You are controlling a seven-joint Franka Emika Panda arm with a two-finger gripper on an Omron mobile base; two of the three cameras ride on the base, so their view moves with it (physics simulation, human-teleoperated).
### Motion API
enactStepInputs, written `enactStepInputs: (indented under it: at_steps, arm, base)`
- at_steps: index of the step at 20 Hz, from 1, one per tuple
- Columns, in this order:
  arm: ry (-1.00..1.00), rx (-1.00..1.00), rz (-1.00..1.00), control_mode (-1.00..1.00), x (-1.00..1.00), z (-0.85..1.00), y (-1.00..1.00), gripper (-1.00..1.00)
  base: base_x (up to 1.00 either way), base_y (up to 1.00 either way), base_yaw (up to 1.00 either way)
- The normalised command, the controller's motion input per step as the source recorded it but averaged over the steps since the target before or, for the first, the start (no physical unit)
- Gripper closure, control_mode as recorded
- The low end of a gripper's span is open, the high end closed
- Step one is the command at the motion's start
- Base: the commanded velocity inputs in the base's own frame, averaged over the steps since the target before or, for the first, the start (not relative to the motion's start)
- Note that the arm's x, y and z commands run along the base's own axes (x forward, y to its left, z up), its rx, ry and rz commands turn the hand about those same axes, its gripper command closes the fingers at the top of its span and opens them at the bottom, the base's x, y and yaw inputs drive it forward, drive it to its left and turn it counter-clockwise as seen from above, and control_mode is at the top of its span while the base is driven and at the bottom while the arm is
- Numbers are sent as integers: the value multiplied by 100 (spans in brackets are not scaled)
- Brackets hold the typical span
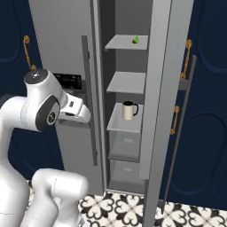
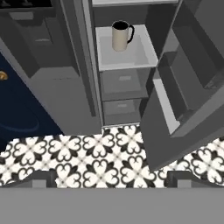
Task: Grab a lemon wedge from the fridge and one ice cube from the ice bowl, and put them in the glass of lemonade.
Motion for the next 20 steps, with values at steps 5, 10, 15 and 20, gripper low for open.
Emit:
enactStepInputs:
  at_steps: [5, 10, 15, 20]
  arm:
    - [0, 0, -10, 100, 21, 0, 0, -100]
    - [0, 0, 0, 100, 0, 0, 0, -100]
    - [0, 0, 0, 100, 0, 0, 0, -100]
    - [0, 0, 0, 100, 0, 0, 0, -100]
  base:
    - [21, -2, -11]
    - [48, -1, -29]
    - [49, -9, -17]
    - [79, -22, -5]
